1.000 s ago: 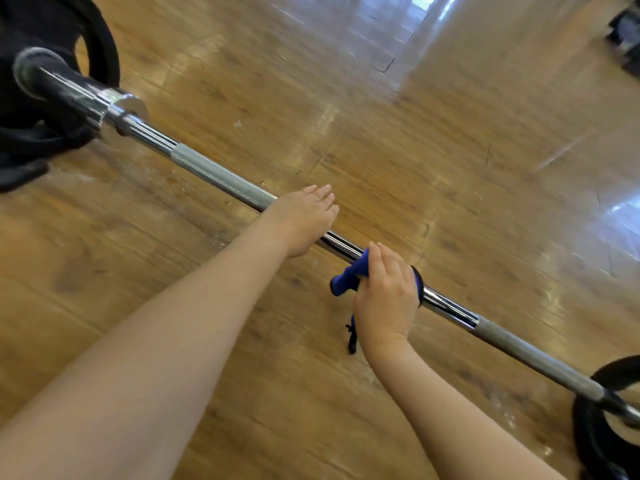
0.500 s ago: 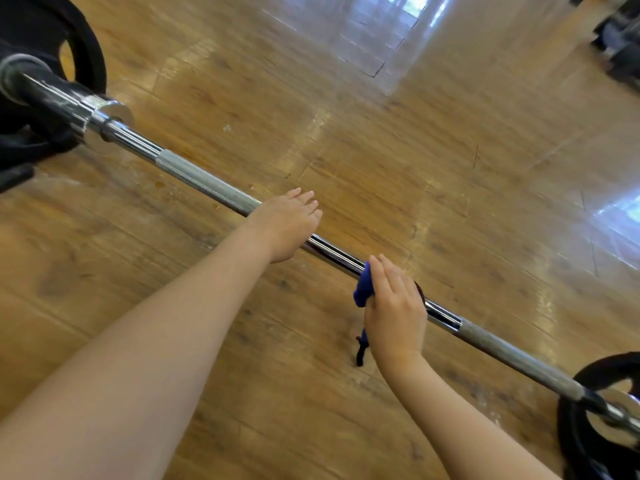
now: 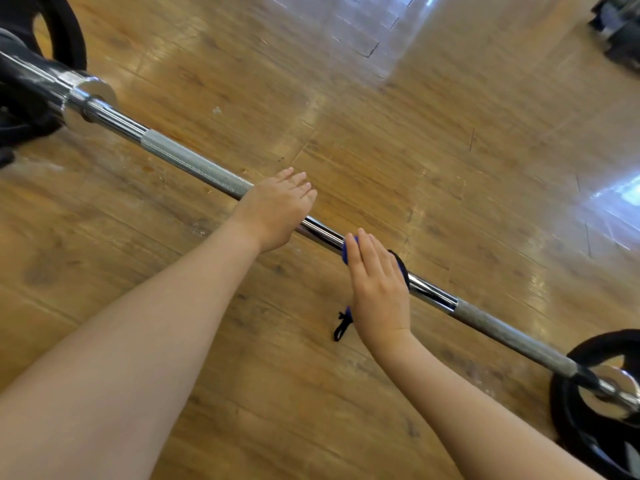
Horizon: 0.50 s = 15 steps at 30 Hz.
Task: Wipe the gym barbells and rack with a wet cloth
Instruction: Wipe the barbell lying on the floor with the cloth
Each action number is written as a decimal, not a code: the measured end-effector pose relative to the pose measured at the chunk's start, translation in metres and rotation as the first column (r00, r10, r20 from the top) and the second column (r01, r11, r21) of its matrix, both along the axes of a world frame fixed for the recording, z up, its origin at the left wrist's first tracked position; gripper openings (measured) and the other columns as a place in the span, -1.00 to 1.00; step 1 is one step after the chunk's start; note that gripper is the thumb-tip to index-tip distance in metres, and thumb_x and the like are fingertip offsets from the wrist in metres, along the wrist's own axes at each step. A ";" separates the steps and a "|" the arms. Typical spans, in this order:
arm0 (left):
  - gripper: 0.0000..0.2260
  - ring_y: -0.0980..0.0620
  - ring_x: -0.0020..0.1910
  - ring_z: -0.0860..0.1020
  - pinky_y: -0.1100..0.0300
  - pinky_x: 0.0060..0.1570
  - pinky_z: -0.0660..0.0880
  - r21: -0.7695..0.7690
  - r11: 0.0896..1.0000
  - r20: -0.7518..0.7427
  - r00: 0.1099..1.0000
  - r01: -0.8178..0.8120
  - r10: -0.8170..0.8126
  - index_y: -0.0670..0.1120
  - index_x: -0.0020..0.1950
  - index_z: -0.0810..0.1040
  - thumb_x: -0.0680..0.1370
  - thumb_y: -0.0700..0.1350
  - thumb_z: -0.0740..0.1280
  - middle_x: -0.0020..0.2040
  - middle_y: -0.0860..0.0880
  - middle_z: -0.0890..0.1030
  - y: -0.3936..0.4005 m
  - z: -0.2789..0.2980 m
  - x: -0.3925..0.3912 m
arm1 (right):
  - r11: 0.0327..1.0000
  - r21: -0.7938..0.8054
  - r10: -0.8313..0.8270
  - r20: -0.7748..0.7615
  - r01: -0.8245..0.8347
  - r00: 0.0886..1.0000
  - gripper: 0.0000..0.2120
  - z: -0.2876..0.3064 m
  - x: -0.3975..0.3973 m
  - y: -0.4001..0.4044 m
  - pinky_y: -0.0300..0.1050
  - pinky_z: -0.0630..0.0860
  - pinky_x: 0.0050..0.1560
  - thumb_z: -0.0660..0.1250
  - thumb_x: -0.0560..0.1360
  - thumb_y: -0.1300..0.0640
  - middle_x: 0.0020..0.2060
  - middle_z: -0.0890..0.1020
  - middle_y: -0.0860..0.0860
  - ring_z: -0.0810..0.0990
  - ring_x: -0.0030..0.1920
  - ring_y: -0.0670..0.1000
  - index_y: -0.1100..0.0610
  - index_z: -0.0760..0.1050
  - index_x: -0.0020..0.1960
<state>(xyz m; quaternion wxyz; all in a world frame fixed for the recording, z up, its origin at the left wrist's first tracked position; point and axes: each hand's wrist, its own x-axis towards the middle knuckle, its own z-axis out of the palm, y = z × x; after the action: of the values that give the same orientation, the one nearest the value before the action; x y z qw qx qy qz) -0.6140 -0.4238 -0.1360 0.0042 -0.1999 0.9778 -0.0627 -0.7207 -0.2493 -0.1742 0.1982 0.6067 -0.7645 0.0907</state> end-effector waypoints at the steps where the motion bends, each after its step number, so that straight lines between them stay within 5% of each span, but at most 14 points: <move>1: -0.53 -0.05 0.52 0.08 0.11 0.47 -0.12 -0.011 1.000 0.014 1.000 -0.002 0.002 -0.21 0.51 0.12 0.59 -0.24 0.11 0.51 -0.13 0.21 0.000 0.001 0.000 | 1.000 -0.011 -0.015 0.016 0.015 1.000 -0.53 0.000 -0.003 0.008 0.14 0.51 0.17 0.15 0.40 0.47 0.23 0.52 0.27 0.53 0.21 0.25 0.34 0.45 0.29; 8: -0.49 -0.04 0.52 0.07 0.10 0.47 -0.07 0.003 1.000 0.055 0.998 -0.009 0.008 -0.19 0.52 0.08 0.59 -0.27 0.15 0.52 -0.11 0.19 0.001 0.005 0.000 | 0.995 -0.101 0.009 0.206 0.013 0.979 -0.53 0.023 0.011 -0.008 0.11 0.53 0.00 0.32 0.20 0.49 0.15 0.58 0.28 0.60 0.10 0.27 0.34 0.59 0.10; 15: -0.51 -0.04 0.52 0.06 0.11 0.47 -0.08 -0.008 1.000 0.052 0.999 -0.009 0.010 -0.18 0.51 0.11 0.59 -0.27 0.13 0.52 -0.11 0.20 0.000 0.002 -0.001 | 0.998 -0.035 -0.047 0.258 0.058 0.965 -0.60 0.014 0.019 -0.024 0.04 0.49 0.15 0.26 0.41 0.25 0.14 0.58 0.20 0.56 0.13 0.20 0.32 0.49 0.22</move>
<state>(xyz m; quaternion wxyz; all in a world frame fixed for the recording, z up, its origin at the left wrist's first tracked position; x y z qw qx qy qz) -0.6150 -0.4242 -0.1341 0.0294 -0.2028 0.9762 -0.0716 -0.7015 -0.2734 -0.1606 0.1128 0.5649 -0.7975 0.1796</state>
